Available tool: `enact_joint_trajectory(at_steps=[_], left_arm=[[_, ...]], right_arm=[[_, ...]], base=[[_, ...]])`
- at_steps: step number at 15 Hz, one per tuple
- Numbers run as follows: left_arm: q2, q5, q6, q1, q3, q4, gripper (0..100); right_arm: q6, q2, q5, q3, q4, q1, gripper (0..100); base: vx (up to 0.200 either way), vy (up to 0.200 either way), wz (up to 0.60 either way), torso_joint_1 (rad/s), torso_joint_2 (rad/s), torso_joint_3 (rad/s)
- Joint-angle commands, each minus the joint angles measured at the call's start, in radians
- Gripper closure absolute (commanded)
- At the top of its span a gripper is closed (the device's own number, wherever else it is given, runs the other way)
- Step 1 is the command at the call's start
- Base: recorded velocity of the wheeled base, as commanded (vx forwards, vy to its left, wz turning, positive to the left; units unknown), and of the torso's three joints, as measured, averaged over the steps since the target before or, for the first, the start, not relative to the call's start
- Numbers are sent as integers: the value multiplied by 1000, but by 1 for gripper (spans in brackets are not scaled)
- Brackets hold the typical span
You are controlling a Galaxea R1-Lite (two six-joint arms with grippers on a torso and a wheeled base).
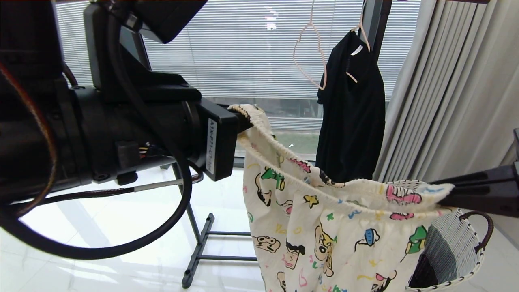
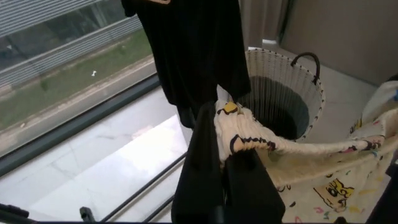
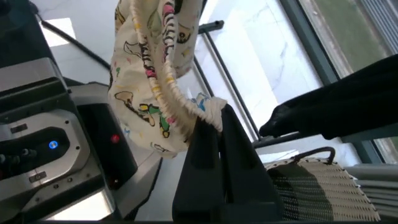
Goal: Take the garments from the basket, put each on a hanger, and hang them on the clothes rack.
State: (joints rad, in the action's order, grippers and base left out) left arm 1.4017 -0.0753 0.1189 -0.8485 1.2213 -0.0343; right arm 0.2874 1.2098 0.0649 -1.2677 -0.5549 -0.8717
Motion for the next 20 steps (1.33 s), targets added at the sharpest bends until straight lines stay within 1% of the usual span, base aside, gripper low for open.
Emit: enact_joint_trajectory(at_steps=[1, 2, 3, 4, 5, 6, 8, 13, 14, 15, 16, 17, 18, 19, 20], left_arm=[[-64, -1, -79, -26, -2, -92, 100], [-84, -1, -170, -63, 6, -161, 100], [-96, -26, -265, -124, 4, -205, 100], [-96, -63, -318, -170, 1, -210, 100], [-79, -166, -363, -242, -8, -210, 100], [-73, -187, -361, -271, -25, -211, 100], [-73, -189, -358, -297, -51, -213, 100], [-82, -190, -352, -294, -59, -216, 100], [-84, -192, -331, -290, -68, -225, 100], [-82, -192, -274, -250, -83, -225, 100], [-75, -193, -162, -149, -105, -213, 100], [-73, -192, -36, -60, -128, -167, 100], [-53, -190, 62, 12, -152, -64, 100], [-21, -185, 116, 77, -174, 80, 100], [13, -185, 134, 111, -181, 191, 100]], right_arm=[[-2, 73, 6, -22, 70, 88, 100], [-2, 108, 7, -59, 90, 115, 100], [-2, 151, 13, -119, 92, 132, 100], [-2, 178, 15, -164, 92, 142, 100], [-2, 231, 18, -245, 90, 157, 100], [-2, 258, 18, -286, 90, 168, 100], [-1, 286, 18, -325, 90, 177, 100], [-1, 281, 18, -320, 87, 180, 100], [-1, 280, 18, -318, 85, 180, 100], [-2, 277, 18, -315, 84, 180, 100], [-1, 266, 18, -306, 72, 180, 100], [-1, 252, 18, -294, 58, 180, 100], [-1, 238, 19, -280, 49, 180, 100], [-1, 229, 19, -263, 47, 178, 100], [1, 224, 19, -254, 47, 177, 100]], base=[[0, 0, 0, 0, 0, 0], [0, 0, 0, 0, 0, 0], [0, 0, 0, 0, 0, 0], [0, 0, 0, 0, 0, 0], [0, 0, 0, 0, 0, 0], [0, 0, 0, 0, 0, 0], [0, 0, 0, 0, 0, 0], [0, 0, 0, 0, 0, 0], [0, 0, 0, 0, 0, 0], [0, 0, 0, 0, 0, 0], [0, 0, 0, 0, 0, 0], [0, 0, 0, 0, 0, 0], [0, 0, 0, 0, 0, 0], [0, 0, 0, 0, 0, 0], [0, 0, 0, 0, 0, 0]])
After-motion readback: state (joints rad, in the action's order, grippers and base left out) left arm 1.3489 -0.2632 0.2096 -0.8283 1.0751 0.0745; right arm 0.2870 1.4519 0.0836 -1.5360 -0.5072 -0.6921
